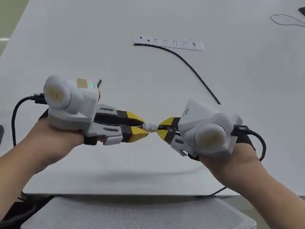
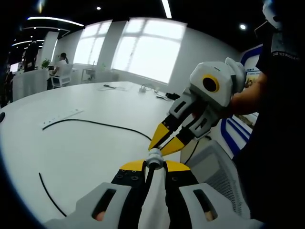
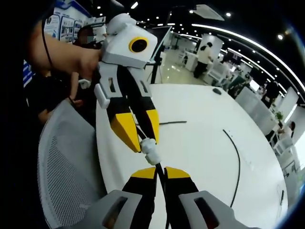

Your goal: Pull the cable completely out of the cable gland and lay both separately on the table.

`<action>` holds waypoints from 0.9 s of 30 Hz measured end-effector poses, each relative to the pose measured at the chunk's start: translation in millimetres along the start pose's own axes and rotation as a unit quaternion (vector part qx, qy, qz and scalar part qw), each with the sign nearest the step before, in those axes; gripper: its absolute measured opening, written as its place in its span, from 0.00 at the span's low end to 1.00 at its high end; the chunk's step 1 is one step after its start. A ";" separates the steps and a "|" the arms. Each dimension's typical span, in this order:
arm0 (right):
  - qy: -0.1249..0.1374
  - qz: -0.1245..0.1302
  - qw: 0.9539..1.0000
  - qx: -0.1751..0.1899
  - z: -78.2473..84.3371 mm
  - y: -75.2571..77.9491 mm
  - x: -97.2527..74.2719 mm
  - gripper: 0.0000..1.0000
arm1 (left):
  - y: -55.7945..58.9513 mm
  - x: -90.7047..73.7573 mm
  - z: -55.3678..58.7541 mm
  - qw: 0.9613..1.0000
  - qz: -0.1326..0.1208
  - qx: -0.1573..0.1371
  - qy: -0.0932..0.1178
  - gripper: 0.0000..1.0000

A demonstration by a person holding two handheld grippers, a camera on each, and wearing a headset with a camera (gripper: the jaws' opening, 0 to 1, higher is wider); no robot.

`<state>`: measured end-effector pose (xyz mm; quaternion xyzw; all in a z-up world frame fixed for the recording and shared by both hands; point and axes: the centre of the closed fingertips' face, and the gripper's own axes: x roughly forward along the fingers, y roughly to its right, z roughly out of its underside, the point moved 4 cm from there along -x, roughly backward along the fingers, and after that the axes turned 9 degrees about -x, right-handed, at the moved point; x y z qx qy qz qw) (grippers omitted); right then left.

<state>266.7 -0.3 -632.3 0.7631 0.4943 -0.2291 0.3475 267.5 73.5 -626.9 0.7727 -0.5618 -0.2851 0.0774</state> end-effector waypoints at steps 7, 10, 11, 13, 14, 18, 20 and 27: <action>-0.002 0.003 1.000 0.020 5.2 2.0 -2.2 0.00 | 0.2 -1.6 -1.8 1.000 0.001 0.005 0.005 0.15; -0.003 0.005 0.999 0.033 8.9 3.8 -3.3 0.00 | -0.2 -2.8 -3.1 1.000 0.000 0.006 0.008 0.15; -0.003 0.006 0.999 0.036 10.0 4.1 -3.5 0.00 | 0.0 -2.9 -3.4 1.000 0.000 0.005 0.009 0.15; -0.003 0.008 0.999 0.046 12.8 4.8 -3.7 0.00 | 0.3 -3.2 -3.8 1.000 0.000 0.005 0.010 0.15; -0.003 0.009 0.999 0.052 14.4 5.5 -3.7 0.00 | 0.5 -3.4 -4.2 1.000 -0.001 0.006 0.011 0.14; -0.005 0.015 0.997 0.077 19.4 7.8 -4.3 0.00 | 0.4 -3.6 -4.9 1.000 -0.001 0.006 0.012 0.14; -0.009 0.018 0.996 0.085 23.1 8.3 -4.1 0.00 | 0.2 -3.6 -5.5 1.000 -0.001 0.005 0.014 0.14; -0.021 0.033 0.991 0.129 39.5 14.1 -4.4 0.00 | -0.6 -3.1 -5.7 1.000 -0.001 0.004 0.016 0.14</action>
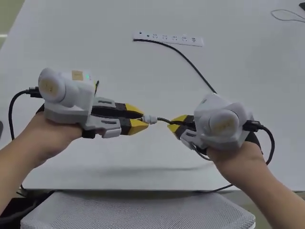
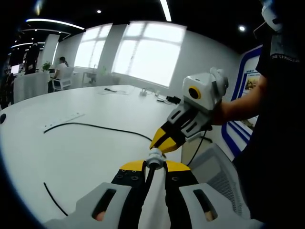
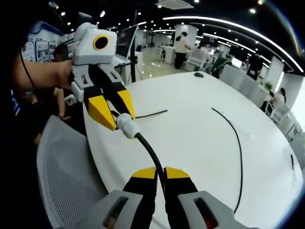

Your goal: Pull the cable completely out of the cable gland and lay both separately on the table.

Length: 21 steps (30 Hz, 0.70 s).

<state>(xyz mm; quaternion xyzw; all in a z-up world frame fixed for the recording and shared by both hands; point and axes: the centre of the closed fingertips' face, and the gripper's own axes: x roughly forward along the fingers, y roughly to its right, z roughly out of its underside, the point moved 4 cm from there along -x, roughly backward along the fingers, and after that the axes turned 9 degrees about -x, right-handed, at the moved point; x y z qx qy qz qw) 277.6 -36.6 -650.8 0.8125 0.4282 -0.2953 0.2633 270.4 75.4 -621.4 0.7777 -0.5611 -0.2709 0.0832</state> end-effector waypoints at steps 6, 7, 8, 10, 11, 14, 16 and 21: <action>-0.008 0.010 0.999 0.050 15.6 8.6 1.3 0.00 | 0.1 0.1 -1.3 1.000 0.003 -0.003 0.003 0.14; -0.009 0.010 0.998 0.060 18.5 9.6 1.4 0.00 | 0.2 0.1 -1.4 1.000 0.003 -0.004 0.003 0.14; -0.009 0.012 0.997 0.072 21.6 11.1 1.6 0.00 | 0.2 0.2 -1.3 1.000 0.003 -0.005 0.003 0.14; -0.013 0.013 0.996 0.086 28.0 13.1 2.8 0.00 | 0.6 0.5 -0.9 1.000 0.003 -0.005 0.002 0.14; -0.013 0.013 0.995 0.096 30.3 13.6 3.4 0.00 | 0.8 0.8 -0.8 1.000 0.004 -0.005 0.002 0.14; -0.015 0.010 0.992 0.128 37.4 13.5 5.3 0.00 | 2.1 1.5 0.1 1.000 0.005 -0.005 0.000 0.14; -0.020 0.014 0.990 0.138 42.9 15.7 6.9 0.00 | 2.7 1.9 0.2 1.000 0.006 -0.005 0.000 0.14; -0.030 0.016 0.985 0.170 53.9 18.5 9.1 0.00 | 4.0 2.1 0.4 1.000 0.007 -0.005 -0.002 0.14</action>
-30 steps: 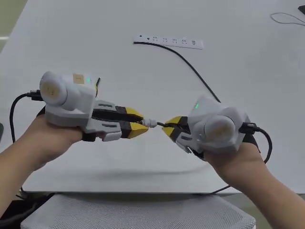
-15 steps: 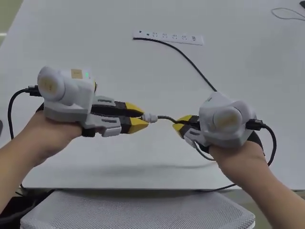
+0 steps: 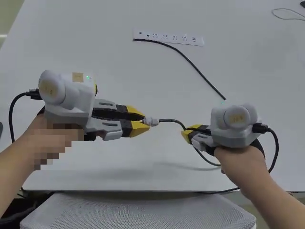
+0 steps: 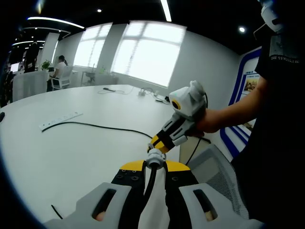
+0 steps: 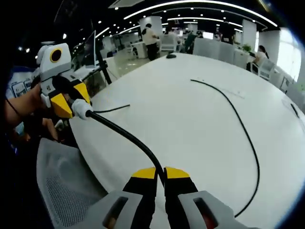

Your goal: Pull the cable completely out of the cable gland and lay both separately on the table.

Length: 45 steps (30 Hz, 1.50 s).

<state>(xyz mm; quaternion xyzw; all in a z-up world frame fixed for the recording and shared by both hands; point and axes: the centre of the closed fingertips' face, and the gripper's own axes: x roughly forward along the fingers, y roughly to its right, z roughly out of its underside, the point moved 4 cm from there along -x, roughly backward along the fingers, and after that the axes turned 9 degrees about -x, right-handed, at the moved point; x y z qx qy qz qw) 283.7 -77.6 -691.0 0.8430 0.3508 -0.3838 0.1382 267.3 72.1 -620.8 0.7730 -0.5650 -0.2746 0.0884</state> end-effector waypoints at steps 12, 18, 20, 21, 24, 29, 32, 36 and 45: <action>-0.005 -0.003 1.000 0.007 4.7 -0.5 -2.0 0.00 | 2.3 1.1 0.1 1.000 -0.003 0.003 0.000 0.15; 0.005 -0.005 1.000 -0.013 4.0 -3.4 -6.9 0.01 | 1.3 -1.3 -1.5 1.000 -0.008 0.004 0.001 0.15; 0.008 -0.004 1.000 -0.022 3.7 -4.0 -7.5 0.01 | 0.8 -1.7 -2.2 1.000 -0.009 0.004 0.002 0.15; 0.008 -0.003 1.000 -0.027 3.4 -4.2 -8.4 0.01 | 0.7 -1.9 -2.6 1.000 -0.009 0.003 0.003 0.15; 0.009 -0.004 0.999 -0.033 3.5 -5.0 -9.5 0.01 | 0.5 -2.1 -3.0 1.000 -0.010 0.003 0.003 0.15; 0.010 -0.004 0.999 -0.040 3.8 -6.2 -11.6 0.02 | 1.5 -1.3 -2.7 1.000 -0.009 0.004 0.000 0.15; 0.007 -0.007 0.999 -0.048 5.0 -7.9 -12.0 0.04 | 2.0 -1.2 -2.8 1.000 -0.010 0.002 0.001 0.15; 0.006 -0.008 0.998 -0.061 4.7 -9.9 -14.8 0.07 | 2.5 -0.8 -0.7 1.000 -0.012 0.001 -0.002 0.15; 0.027 -0.031 0.993 -0.109 -24.7 -26.4 -27.9 0.20 | 4.0 -0.6 2.3 1.000 -0.012 0.000 -0.006 0.15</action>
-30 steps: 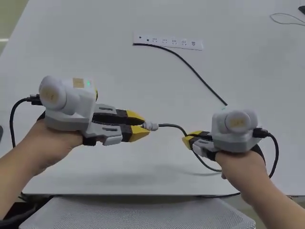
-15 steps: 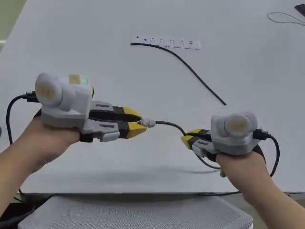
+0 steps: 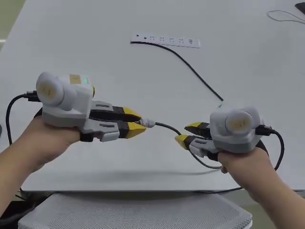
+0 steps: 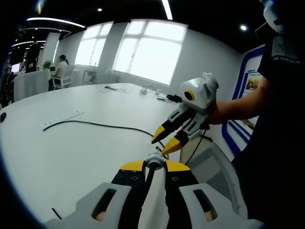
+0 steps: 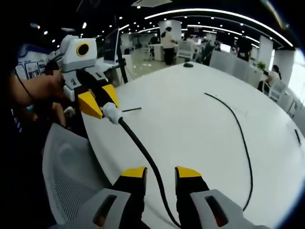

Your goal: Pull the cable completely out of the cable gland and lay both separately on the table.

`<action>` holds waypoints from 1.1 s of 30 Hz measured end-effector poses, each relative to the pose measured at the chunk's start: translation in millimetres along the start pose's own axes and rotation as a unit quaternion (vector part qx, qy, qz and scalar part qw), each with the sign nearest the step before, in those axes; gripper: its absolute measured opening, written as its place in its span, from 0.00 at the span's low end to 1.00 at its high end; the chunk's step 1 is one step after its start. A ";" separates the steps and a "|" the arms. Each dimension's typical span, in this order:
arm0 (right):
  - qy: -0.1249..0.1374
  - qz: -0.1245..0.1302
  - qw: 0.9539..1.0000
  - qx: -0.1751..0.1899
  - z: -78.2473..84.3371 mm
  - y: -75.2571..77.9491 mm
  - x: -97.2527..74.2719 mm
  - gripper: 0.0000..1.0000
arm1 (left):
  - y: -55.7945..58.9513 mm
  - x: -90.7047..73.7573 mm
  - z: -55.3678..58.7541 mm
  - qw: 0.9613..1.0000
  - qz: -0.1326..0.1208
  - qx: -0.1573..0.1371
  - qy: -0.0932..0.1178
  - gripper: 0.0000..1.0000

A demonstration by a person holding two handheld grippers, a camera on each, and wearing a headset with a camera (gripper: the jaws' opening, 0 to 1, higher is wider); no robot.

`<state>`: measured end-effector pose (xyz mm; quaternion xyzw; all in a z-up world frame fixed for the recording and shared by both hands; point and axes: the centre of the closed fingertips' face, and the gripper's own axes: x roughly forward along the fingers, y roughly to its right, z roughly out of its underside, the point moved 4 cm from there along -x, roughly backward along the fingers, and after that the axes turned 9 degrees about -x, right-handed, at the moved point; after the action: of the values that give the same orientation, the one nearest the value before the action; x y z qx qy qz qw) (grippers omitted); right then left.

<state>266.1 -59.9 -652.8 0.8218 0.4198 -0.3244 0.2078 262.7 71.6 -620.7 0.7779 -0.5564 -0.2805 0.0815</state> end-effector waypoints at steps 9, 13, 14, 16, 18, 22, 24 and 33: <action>0.007 -0.024 0.990 -0.138 -34.4 -27.5 4.2 0.19 | 2.8 0.2 1.2 1.000 0.002 0.002 -0.002 0.15; 0.011 -0.025 0.987 -0.159 -41.9 -34.9 8.2 0.14 | 3.7 0.4 2.0 1.000 0.002 0.003 -0.003 0.15; 0.010 -0.021 0.986 -0.164 -42.9 -34.1 9.1 0.12 | 4.1 0.7 2.3 1.000 0.002 0.003 -0.004 0.15; 0.010 -0.023 0.986 -0.166 -44.0 -34.2 9.6 0.11 | 4.2 1.0 2.7 1.000 0.002 0.003 -0.004 0.15; 0.013 -0.027 0.986 -0.164 -45.4 -34.5 9.5 0.10 | 4.6 1.4 3.3 1.000 0.002 0.003 -0.004 0.15; 0.018 -0.032 0.985 -0.171 -47.1 -35.8 9.4 0.06 | 4.9 1.7 4.1 1.000 0.002 0.001 -0.005 0.15; 0.018 -0.034 0.985 -0.171 -46.3 -35.5 9.7 0.04 | 5.2 2.4 4.5 1.000 0.003 0.001 -0.004 0.15; 0.019 -0.034 0.986 -0.160 -45.3 -34.5 10.4 0.01 | 4.2 3.6 3.7 1.000 0.003 0.003 -0.004 0.15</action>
<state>258.4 -6.9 -630.7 0.7687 0.4982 -0.2445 0.3179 258.1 67.5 -623.2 0.7756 -0.5595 -0.2817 0.0781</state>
